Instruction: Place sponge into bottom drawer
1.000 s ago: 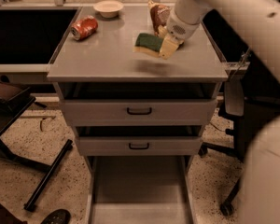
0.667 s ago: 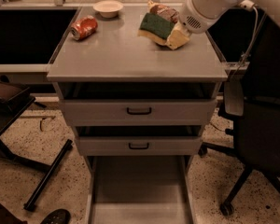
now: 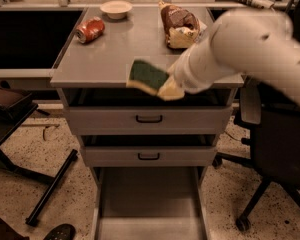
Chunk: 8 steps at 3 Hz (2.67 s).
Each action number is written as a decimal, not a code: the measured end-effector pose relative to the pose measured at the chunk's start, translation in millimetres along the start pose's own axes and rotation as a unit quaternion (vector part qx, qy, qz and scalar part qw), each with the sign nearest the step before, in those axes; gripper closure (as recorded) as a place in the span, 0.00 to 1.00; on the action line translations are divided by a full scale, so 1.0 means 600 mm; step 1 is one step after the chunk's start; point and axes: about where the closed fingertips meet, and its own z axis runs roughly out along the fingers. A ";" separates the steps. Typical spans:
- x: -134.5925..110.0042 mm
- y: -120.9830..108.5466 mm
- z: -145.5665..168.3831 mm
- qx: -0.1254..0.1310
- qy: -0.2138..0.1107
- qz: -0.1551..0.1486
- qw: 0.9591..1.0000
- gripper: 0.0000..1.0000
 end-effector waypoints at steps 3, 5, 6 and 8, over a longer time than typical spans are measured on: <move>0.105 0.123 0.112 -0.049 0.019 0.020 0.998 1.00; 0.235 0.316 0.278 -0.086 0.013 0.146 0.986 1.00; 0.235 0.321 0.280 -0.086 0.010 0.145 0.986 1.00; 0.385 0.446 0.430 -0.123 0.019 0.220 0.968 1.00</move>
Offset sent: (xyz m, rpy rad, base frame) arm -0.0214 0.0060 -0.0707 -0.0354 0.0837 0.0422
